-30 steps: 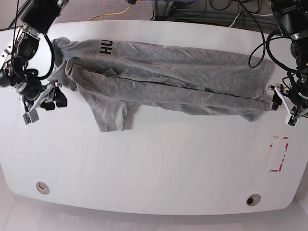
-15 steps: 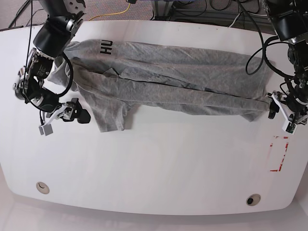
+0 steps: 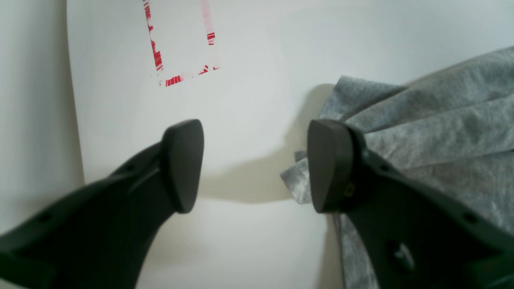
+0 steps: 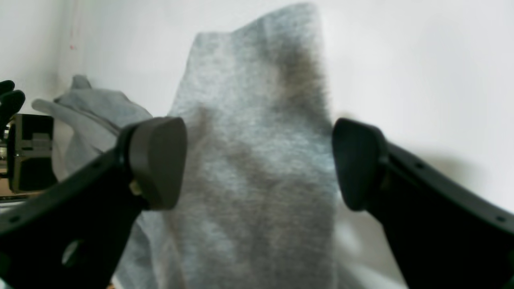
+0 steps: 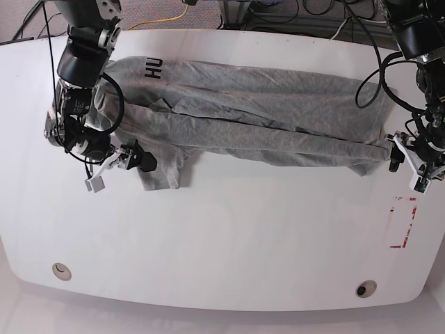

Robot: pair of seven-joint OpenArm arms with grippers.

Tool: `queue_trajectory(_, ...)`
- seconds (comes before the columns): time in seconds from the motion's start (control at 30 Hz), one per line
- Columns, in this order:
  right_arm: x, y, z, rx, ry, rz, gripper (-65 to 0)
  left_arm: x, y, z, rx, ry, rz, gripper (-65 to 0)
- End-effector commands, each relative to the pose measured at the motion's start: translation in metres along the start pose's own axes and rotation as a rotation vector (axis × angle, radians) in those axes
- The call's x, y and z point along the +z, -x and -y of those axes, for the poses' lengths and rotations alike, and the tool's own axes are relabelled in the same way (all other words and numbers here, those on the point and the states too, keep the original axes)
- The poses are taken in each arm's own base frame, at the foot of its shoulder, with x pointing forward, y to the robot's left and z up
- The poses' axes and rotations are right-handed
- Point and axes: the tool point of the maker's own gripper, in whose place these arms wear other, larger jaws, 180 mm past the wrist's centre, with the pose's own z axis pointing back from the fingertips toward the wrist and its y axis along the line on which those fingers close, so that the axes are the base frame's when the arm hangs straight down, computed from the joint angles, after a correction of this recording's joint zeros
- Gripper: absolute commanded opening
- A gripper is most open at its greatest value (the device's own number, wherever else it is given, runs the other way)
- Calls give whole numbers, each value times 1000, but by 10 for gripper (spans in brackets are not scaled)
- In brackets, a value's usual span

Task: Layout the t-shirt on the table in an organized manner, then fold the t-shirt properly
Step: 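Grasp the loose sleeve fabric beside the lettering with the right gripper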

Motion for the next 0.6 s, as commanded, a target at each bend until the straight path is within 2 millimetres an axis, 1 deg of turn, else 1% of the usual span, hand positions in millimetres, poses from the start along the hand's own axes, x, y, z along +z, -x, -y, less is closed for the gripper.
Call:
queue_trajectory(0.0,2,-20,-5,28,-14,41,-105,6,-18,-12,-13,-28,51,-264)
queue_trajectory(0.3,-10,-12,-11,40,-30,14,-105,6,-18,-12,-13,-28,51,-264)
queue_trajectory(0.57,-8,-20,-10,49,-25,41,-105,5,-16,-12,-9,-25,47,-264)
